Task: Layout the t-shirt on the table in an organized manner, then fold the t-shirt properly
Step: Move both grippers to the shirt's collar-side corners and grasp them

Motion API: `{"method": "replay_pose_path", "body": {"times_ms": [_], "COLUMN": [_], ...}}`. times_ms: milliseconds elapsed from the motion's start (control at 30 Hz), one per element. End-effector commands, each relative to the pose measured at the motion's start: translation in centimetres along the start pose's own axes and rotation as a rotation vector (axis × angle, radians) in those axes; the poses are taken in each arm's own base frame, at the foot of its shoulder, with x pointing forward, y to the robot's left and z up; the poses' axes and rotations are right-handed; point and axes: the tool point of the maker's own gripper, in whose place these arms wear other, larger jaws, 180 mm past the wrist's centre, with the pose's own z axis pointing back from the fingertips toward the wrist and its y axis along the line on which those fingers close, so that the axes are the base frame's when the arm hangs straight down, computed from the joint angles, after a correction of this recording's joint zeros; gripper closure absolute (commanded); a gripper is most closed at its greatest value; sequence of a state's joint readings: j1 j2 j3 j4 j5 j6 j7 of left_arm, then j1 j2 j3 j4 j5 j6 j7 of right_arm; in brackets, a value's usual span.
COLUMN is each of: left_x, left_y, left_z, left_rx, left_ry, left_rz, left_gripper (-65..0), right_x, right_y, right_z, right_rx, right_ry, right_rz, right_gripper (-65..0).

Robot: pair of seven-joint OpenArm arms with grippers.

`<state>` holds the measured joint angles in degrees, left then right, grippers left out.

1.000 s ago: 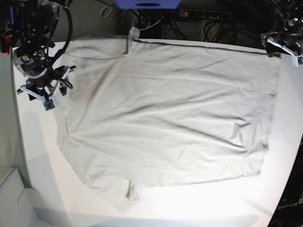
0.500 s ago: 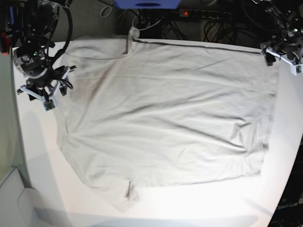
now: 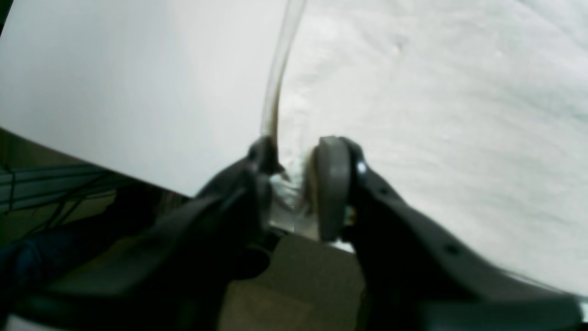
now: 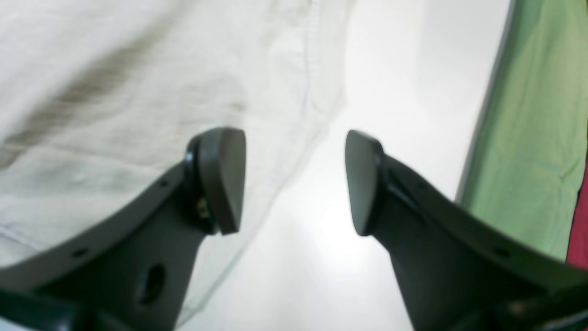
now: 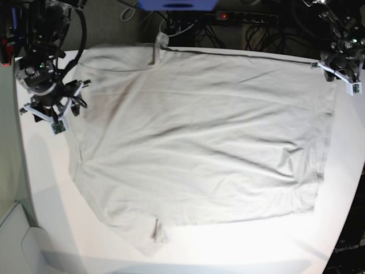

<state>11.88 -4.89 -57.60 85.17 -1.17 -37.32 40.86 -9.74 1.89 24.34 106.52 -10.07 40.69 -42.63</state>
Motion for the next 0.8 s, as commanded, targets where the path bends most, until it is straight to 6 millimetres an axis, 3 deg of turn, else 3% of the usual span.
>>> {"method": "replay_pose_path", "body": {"times_ms": [0, 233, 500, 767], "left_x": [0.9, 1.0, 1.1, 1.2], "left_y": [0.6, 0.5, 0.5, 0.5], "left_z": [0.3, 0.2, 0.2, 0.2], "left_rx": [0.012, 0.012, 0.012, 0.012], "left_ry": [-0.026, -0.03, -0.031, -0.033], "left_rz": [-0.012, -0.008, -0.008, -0.011], "left_gripper": [-13.1, 0.0, -0.3, -0.3], "right_x": [1.4, 3.2, 1.3, -0.3], "right_y": [-0.9, -1.6, -1.0, 1.3], "right_z": [0.4, 2.0, 2.1, 2.4], "right_rx": [-0.028, -0.07, -0.065, -0.022], "right_ry": [-0.048, -0.103, 0.013, 0.05], "right_rz": [0.0, 0.024, 0.003, -0.039], "right_gripper": [-35.2, -35.2, -35.4, -35.4]}}
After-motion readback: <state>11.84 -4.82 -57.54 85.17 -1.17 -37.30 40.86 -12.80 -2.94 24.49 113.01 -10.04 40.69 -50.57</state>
